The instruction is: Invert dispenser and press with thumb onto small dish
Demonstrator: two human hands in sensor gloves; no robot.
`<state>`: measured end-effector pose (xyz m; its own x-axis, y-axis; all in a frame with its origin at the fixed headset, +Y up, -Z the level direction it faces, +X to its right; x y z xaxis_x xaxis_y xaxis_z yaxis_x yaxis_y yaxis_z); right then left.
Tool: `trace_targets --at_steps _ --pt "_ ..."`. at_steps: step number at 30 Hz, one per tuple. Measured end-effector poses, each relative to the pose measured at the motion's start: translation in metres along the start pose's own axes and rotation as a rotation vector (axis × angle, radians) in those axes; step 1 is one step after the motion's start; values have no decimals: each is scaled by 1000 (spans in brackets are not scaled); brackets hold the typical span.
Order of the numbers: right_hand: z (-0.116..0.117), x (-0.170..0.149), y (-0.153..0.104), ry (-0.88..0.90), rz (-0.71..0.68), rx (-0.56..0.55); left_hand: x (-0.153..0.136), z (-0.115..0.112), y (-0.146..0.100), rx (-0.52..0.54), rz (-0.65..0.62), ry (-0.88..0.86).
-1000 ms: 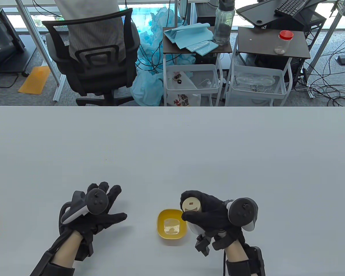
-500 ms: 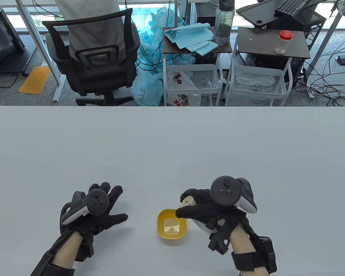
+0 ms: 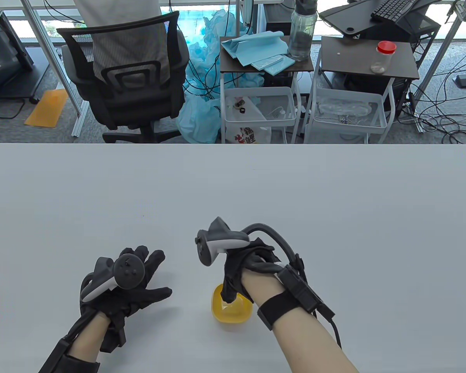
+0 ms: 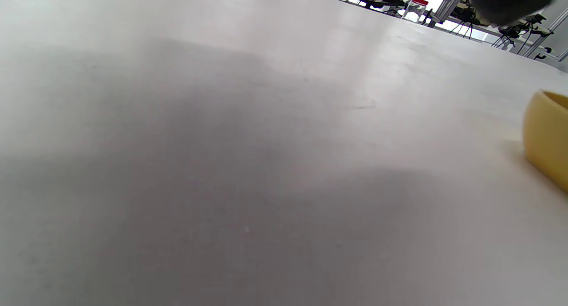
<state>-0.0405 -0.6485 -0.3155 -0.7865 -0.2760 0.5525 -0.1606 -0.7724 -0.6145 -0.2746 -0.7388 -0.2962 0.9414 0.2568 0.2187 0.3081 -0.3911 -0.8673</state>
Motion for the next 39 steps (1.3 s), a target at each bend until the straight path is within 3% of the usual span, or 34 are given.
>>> trace_targets --at_steps 3,8,17,23,27,32,39 --pt "-2 17 11 -144 43 51 1 0 0 -2 -2 4" --pt "-5 28 22 -204 40 67 1 0 1 0 -8 7" --pt "-4 30 36 -164 31 85 0 1 1 3 -5 9" --pt "0 23 32 -129 6 32 0 1 1 0 1 17" --pt "-3 4 13 22 -68 -156 0 1 1 8 -3 9" --pt "3 -31 -22 425 -221 -508 -1 -1 2 -5 2 13" --pt "52 -77 -58 1077 -448 -1046 -5 -2 4 -8 17 10"
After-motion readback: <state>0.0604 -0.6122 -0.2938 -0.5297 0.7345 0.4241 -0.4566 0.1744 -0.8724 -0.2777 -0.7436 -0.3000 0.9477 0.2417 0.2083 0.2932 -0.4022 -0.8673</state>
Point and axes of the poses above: the tracker on the back of each hand, its own x axis roughly to the thumb side, its own y axis roughly from the wrist to the fingertips, z = x × y, the point moved 1 cm from there along y, roughly from the wrist to the fingertips, and after that the axes turned 4 degrees about -z, right-handed, at the moved point
